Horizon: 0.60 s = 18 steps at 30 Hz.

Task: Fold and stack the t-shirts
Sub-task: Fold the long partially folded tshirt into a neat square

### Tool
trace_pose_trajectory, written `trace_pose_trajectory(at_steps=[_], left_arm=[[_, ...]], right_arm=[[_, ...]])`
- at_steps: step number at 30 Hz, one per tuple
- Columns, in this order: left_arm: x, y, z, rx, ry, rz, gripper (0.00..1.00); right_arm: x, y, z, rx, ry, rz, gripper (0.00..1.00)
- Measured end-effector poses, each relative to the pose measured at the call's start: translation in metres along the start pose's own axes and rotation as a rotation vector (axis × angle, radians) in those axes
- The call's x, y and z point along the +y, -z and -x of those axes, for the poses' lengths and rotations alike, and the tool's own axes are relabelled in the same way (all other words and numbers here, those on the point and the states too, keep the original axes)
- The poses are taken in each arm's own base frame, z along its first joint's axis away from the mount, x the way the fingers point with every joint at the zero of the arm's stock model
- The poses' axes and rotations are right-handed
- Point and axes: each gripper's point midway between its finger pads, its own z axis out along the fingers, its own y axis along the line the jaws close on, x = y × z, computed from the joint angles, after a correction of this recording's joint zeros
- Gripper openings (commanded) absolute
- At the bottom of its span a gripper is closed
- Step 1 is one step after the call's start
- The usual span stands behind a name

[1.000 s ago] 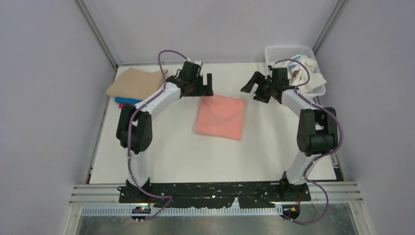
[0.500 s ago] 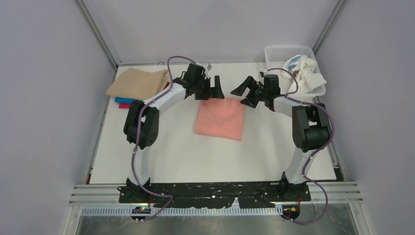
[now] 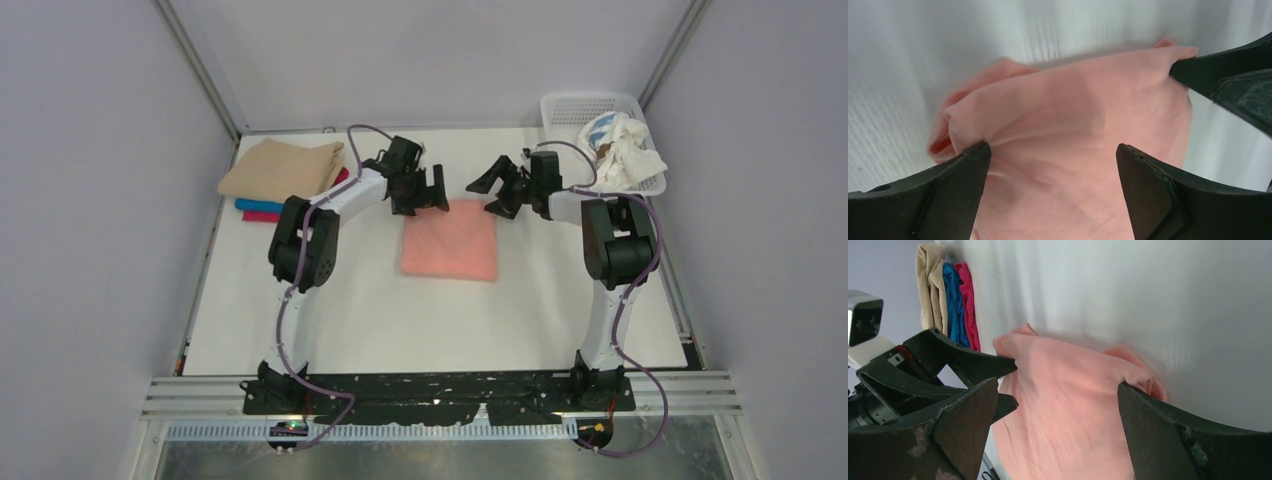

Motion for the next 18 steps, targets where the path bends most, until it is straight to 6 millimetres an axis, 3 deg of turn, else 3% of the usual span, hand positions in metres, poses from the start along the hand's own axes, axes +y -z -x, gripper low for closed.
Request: trace_pose_trajectory(at_steps=[6, 11, 14, 18], left_arm=[[0.009, 0.021, -0.026, 0.015, 0.021, 0.008, 0.99], [0.010, 0.044, -0.015, -0.027, -0.009, 0.051, 1.00], [0.001, 0.076, -0.002, -0.091, -0.030, 0.044, 1.00], [-0.003, 0.142, -0.005, -0.215, -0.044, 0.037, 1.00]], right_arm=[[0.005, -0.004, -0.006, 0.009, 0.025, 0.014, 0.95], [0.011, 0.005, -0.005, -0.012, 0.076, -0.031, 0.95], [0.027, 0.030, 0.009, -0.085, 0.127, -0.078, 0.95], [0.069, 0.107, 0.030, -0.302, 0.251, -0.117, 0.95]])
